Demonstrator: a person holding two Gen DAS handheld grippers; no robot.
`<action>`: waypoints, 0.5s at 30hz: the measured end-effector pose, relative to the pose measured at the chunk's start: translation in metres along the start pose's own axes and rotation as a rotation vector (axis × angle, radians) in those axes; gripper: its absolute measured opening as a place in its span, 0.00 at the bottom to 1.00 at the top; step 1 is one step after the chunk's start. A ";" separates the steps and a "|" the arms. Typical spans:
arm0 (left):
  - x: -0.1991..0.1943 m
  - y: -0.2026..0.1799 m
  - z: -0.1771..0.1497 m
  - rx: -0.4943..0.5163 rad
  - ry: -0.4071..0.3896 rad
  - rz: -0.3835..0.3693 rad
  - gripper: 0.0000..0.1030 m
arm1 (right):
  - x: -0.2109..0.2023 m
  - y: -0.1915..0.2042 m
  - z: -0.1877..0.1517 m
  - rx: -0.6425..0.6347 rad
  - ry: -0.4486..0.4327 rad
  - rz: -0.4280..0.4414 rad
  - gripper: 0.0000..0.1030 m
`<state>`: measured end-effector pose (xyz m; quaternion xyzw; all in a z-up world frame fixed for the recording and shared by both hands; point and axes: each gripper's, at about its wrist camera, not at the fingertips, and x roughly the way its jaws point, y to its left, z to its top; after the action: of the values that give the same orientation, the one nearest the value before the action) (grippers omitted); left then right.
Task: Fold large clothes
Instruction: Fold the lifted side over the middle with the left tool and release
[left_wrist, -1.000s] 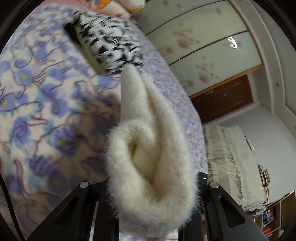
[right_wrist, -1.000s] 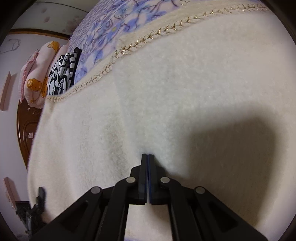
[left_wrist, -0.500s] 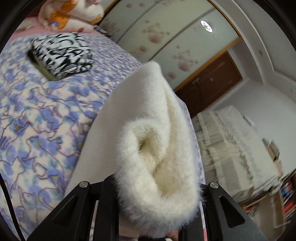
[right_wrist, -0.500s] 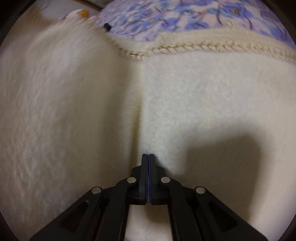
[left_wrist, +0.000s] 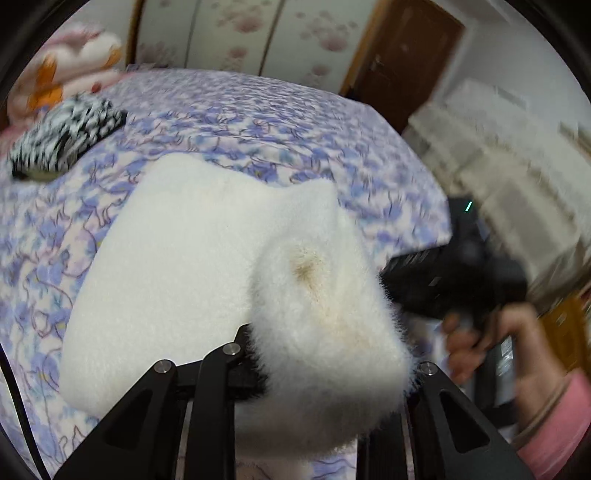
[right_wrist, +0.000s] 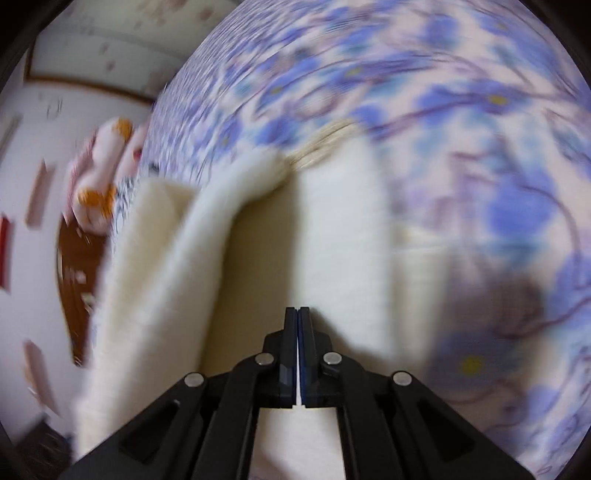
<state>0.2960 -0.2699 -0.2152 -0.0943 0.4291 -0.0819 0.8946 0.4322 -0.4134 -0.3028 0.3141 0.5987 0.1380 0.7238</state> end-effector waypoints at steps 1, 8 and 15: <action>0.003 -0.011 -0.005 0.047 0.001 0.029 0.19 | -0.004 -0.009 0.003 0.024 -0.003 0.017 0.00; 0.023 -0.071 -0.035 0.256 0.039 0.095 0.23 | -0.025 -0.028 0.027 0.065 0.024 0.104 0.00; 0.052 -0.104 -0.065 0.438 0.106 0.162 0.29 | -0.047 -0.041 0.040 0.072 0.014 0.124 0.01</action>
<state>0.2704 -0.3887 -0.2692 0.1410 0.4536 -0.1058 0.8736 0.4517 -0.4828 -0.2882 0.3755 0.5878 0.1632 0.6978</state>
